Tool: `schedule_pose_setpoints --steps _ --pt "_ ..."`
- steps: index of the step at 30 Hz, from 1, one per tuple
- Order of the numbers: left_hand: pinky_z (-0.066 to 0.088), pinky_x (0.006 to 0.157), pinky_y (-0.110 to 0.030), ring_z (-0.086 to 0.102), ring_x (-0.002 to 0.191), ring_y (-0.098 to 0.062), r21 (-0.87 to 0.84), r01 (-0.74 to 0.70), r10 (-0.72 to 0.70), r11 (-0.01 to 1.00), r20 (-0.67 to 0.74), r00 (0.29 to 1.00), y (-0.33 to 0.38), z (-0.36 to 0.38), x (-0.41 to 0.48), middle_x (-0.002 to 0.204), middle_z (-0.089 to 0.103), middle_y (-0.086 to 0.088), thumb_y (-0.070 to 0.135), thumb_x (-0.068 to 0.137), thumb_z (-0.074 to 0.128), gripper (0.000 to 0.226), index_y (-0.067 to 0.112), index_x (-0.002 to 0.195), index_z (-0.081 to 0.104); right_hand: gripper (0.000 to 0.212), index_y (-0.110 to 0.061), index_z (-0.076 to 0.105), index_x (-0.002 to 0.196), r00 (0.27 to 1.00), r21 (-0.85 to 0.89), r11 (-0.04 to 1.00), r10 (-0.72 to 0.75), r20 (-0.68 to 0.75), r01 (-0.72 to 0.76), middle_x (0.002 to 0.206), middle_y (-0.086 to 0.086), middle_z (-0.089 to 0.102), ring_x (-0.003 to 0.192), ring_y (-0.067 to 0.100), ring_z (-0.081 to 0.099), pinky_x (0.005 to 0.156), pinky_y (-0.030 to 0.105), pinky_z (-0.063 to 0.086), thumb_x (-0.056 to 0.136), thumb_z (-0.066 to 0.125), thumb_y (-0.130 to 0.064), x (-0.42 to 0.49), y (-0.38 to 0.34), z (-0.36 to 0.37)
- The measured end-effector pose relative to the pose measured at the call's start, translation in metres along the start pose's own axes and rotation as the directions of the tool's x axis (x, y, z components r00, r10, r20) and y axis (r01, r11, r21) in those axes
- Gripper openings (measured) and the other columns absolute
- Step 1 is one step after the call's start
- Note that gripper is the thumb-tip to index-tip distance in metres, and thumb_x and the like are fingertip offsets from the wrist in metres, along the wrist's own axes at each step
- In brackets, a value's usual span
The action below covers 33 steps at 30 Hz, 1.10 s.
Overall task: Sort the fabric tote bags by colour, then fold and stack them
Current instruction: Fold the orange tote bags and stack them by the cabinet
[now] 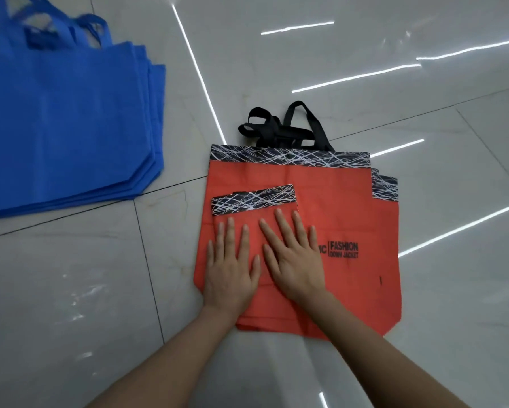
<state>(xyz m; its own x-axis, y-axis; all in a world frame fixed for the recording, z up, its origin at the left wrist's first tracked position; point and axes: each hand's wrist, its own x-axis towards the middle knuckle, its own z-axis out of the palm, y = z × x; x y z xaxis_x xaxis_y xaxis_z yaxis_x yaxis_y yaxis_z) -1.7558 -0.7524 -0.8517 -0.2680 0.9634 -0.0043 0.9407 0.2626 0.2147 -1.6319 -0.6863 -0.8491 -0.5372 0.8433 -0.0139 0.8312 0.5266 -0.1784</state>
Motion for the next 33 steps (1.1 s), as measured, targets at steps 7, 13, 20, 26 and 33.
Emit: schedule_pose_setpoints --steps 7,13,20,26,33 --pt "0.046 0.092 -0.046 0.05 0.112 -0.044 -0.131 0.23 -0.235 0.964 -0.026 0.972 0.002 -0.017 -0.014 0.135 0.04 -0.032 0.048 0.086 0.053 0.054 0.022 0.133 0.052 0.052 -0.038 0.034 0.144 0.986 0.079 0.983 0.168 0.015 -0.168 0.158 0.005 0.019 0.142 0.039 0.017 0.112 0.051 0.02 0.094 0.031 -0.049 0.0 -0.002 -0.001" --pt "0.046 0.076 -0.018 0.063 0.086 -0.021 -0.826 0.396 -0.229 0.4 0.328 0.916 0.001 -0.046 -0.021 0.12 0.056 -0.007 0.015 0.09 0.06 0.035 0.023 0.124 0.053 0.051 -0.032 0.037 0.144 0.986 0.151 0.975 0.157 0.064 -0.165 0.156 0.011 0.019 0.141 0.037 0.023 0.115 0.043 0.016 0.098 0.022 -0.046 0.0 -0.002 -0.002" --pt "0.047 0.05 -0.016 0.05 0.056 0.004 -0.896 0.391 -0.212 0.213 0.348 0.913 -0.006 -0.07 -0.034 0.117 0.053 -0.008 0.001 0.09 0.056 0.036 0.022 0.119 0.054 0.051 -0.027 0.043 0.141 0.983 0.417 0.891 0.178 0.044 -0.18 0.157 0.01 0.016 0.133 0.031 0.029 0.11 0.034 0.018 0.097 0.028 -0.045 -0.017 -0.01 -0.036" --pt "0.047 0.054 -0.016 0.054 0.064 0.003 -0.952 0.279 -0.295 0.128 0.232 0.927 -0.037 -0.113 -0.067 0.113 0.053 -0.005 0.004 0.091 0.055 0.037 0.024 0.122 0.054 0.061 -0.011 0.039 0.136 0.786 0.801 0.195 0.421 0.454 -0.566 0.128 0.012 0.053 0.11 0.026 0.055 0.095 0.039 0.046 0.09 0.051 -0.051 -0.016 -0.06 -0.08" --pt "0.035 0.098 -0.012 0.042 0.123 -0.009 -0.935 0.274 -0.506 0.226 0.128 0.853 -0.104 -0.17 -0.176 0.133 0.043 0.005 0.004 0.082 0.067 0.058 0.033 0.128 0.045 0.025 -0.014 0.051 0.112 0.825 0.799 0.268 -0.025 0.564 -0.538 0.097 0.009 0.063 0.065 0.013 0.058 0.057 0.023 0.05 0.092 0.052 0.0 -0.043 -0.164 -0.131"
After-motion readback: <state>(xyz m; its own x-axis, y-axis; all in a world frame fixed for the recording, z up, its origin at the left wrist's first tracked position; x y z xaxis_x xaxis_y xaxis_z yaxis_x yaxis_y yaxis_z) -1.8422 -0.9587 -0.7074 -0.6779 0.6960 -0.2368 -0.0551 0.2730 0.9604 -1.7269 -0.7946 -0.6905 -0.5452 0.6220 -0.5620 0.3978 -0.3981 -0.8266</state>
